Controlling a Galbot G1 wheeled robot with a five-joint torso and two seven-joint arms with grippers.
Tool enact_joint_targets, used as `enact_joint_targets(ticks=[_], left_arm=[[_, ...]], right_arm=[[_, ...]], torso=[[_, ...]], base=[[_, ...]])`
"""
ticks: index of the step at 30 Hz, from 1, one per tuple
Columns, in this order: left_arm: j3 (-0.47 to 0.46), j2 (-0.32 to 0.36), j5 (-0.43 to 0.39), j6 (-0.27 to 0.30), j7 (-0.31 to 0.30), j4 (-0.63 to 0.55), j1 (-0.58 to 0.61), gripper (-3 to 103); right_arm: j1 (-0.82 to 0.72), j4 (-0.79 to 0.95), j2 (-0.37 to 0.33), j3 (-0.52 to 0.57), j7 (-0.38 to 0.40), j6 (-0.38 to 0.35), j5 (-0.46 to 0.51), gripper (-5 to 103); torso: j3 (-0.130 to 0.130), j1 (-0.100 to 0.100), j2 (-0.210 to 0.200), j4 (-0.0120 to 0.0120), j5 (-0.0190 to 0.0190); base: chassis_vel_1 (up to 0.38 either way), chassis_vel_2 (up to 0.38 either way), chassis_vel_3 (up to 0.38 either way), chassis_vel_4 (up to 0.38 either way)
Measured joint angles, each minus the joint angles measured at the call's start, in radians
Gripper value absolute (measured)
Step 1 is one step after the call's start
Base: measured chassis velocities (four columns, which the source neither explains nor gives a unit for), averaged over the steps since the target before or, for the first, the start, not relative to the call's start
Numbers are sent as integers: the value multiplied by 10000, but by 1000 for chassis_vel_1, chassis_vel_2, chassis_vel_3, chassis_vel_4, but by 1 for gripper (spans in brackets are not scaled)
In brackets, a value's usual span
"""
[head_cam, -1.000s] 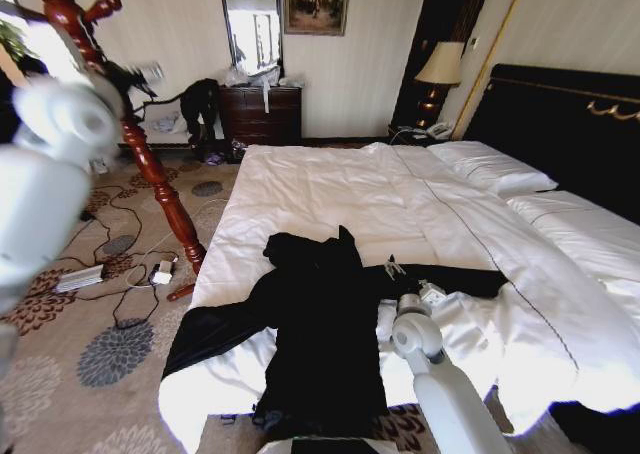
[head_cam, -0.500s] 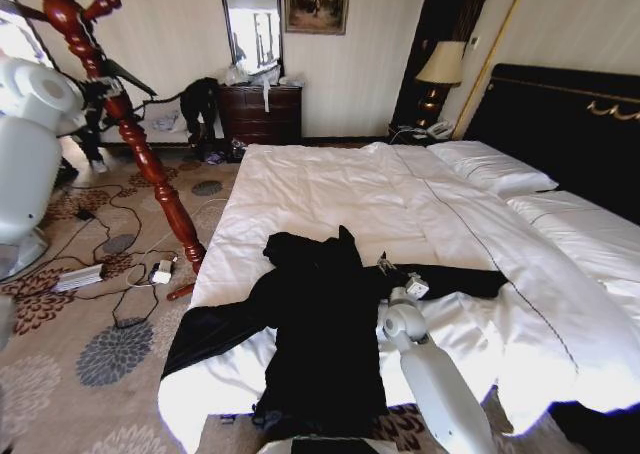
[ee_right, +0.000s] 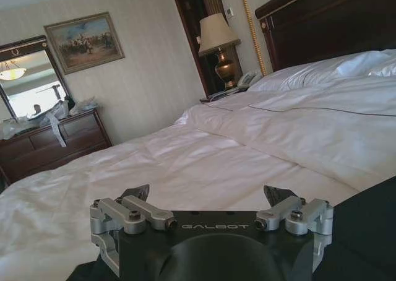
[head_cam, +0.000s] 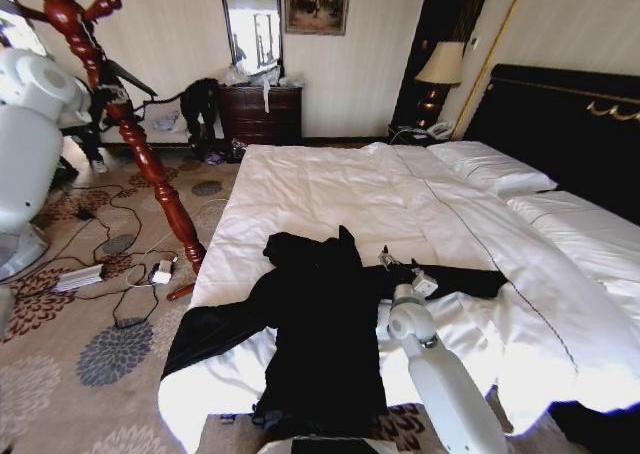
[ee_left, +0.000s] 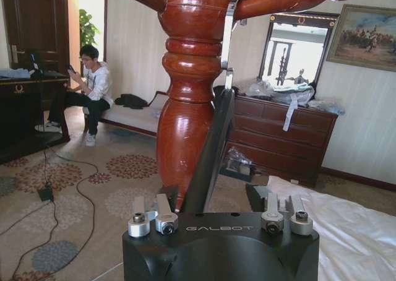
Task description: Pick up the clothes from the bed and hang them on the clothes hanger.
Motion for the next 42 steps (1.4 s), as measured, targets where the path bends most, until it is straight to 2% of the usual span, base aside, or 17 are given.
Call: enact_joint_targets(ticks=[1,4,7,8,10,11,15,17,19,23,26,28,36,38,39,41,42], left_arm=[[3,18,-153,15,-150,-70,-12,59],[8,55,-332,25,-299,-129,-22,54],[12,182,-643,28,-474,-260,-30,38],[12,182,-643,28,-474,-260,-30,38],[5,249,-746,28,-481,-358,-34,27],[-12,273,-762,31,-437,-415,-34,27],[-83,379,-701,-122,-86,-693,-34,16],[-256,471,-766,-284,82,-1052,-33,16],[-283,488,-770,-339,164,-1133,-33,16],[-361,558,-683,-839,925,-1646,-70,16],[-496,596,-817,-999,1158,-2012,29,16],[-876,648,-1361,-1160,1375,-2883,467,16],[-1498,840,-1995,-1329,1505,-4644,1998,16],[-1968,1012,-2095,-1464,1514,-5493,3152,16],[-1968,1012,-2095,-1464,1514,-5493,3152,16],[-2489,1205,-2134,-1610,1559,-6243,4411,16],[-2981,1432,-2114,-2007,1723,-7054,5881,16]], right_arm=[[-41,115,-10,0,32,-25,61,100],[-103,237,-28,0,50,-37,67,100],[-262,511,-126,17,103,-88,79,100],[-262,511,-126,17,103,-88,79,100],[-338,633,-201,63,117,-93,78,100],[-372,684,-233,84,129,-94,77,100],[-437,832,-292,159,161,-76,75,100],[-483,969,-325,217,181,54,91,100],[-504,1012,-342,229,190,70,98,100],[-694,1221,-482,274,252,84,105,100],[-750,1264,-524,309,261,81,105,100],[-823,1288,-577,361,264,81,100,100],[-1056,1413,-652,392,304,120,250,100],[-1042,1527,-821,361,308,167,1039,100],[-1042,1527,-821,361,308,167,1039,100],[-858,1631,-1084,305,309,240,2253,100],[-563,1737,-1424,250,308,270,3790,100]], torso=[[0,0,0,0,1],[0,0,0,1,0],[0,0,0,3,0],[0,0,0,3,0],[-1,-1,0,2,0],[-1,-1,0,1,0],[0,0,0,-5,0],[-1,0,0,9,0],[-1,-1,0,9,0],[0,-1,0,0,0],[0,1,0,1,-3],[-2,-2,1,0,2],[-1,-1,0,-2,3],[-2,-2,1,-2,3],[-2,-2,1,-2,3],[-1,-2,0,-1,3],[0,-1,0,5,-8]], base=[[0,0,0,0],[0,0,0,0],[0,0,0,0],[0,0,0,0],[0,0,0,0],[0,0,0,0],[0,0,0,0],[0,0,0,0],[0,0,0,0],[0,0,0,0],[0,0,0,0],[0,0,0,0],[0,0,0,0],[0,0,0,0],[0,0,0,0],[0,0,0,0],[0,0,0,0]])
